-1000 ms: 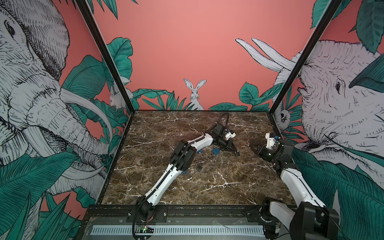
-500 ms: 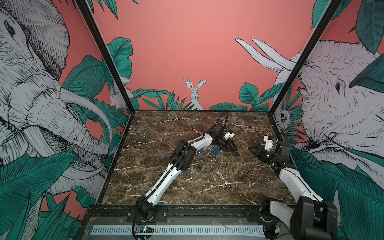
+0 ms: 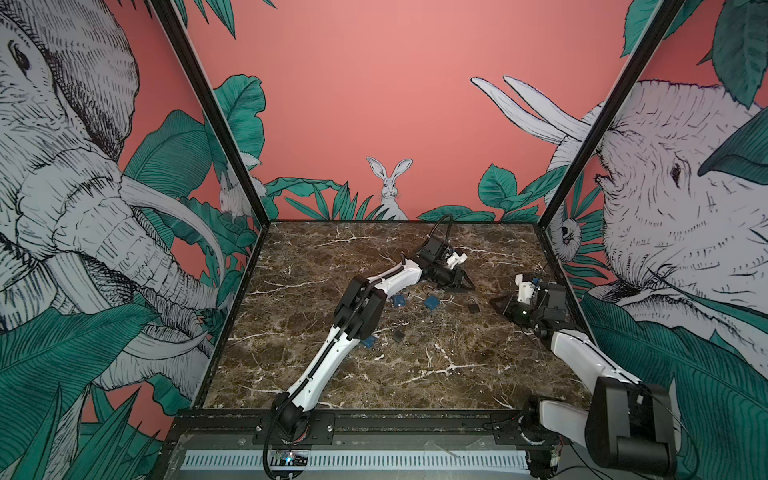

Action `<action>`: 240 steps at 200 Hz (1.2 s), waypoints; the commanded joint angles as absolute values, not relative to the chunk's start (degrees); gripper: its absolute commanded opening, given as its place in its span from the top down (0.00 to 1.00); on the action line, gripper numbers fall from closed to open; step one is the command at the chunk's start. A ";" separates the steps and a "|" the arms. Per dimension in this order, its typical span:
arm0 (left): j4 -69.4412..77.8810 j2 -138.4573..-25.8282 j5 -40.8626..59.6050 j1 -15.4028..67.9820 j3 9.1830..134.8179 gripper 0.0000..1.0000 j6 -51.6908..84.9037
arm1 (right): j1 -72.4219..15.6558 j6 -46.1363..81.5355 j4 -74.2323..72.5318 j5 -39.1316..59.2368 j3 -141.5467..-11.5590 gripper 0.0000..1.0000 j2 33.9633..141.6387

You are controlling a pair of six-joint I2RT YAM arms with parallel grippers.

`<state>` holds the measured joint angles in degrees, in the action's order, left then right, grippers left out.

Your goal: Lock with the key

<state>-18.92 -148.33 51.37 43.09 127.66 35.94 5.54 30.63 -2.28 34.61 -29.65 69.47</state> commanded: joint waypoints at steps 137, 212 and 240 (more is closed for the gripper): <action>-0.90 -116.14 47.22 36.84 96.64 0.62 37.70 | 0.24 25.71 -8.00 25.40 -38.28 1.00 89.88; 3.35 -116.15 48.21 36.06 93.15 0.63 40.56 | -0.23 24.89 -6.54 24.46 -37.70 0.83 90.63; 3.54 -115.59 48.16 36.04 92.73 0.63 40.63 | -0.18 24.67 -5.04 23.50 -37.44 0.73 88.37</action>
<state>1.39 -118.02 47.51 36.07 93.47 39.99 0.10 25.63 -6.11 24.99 -37.47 90.54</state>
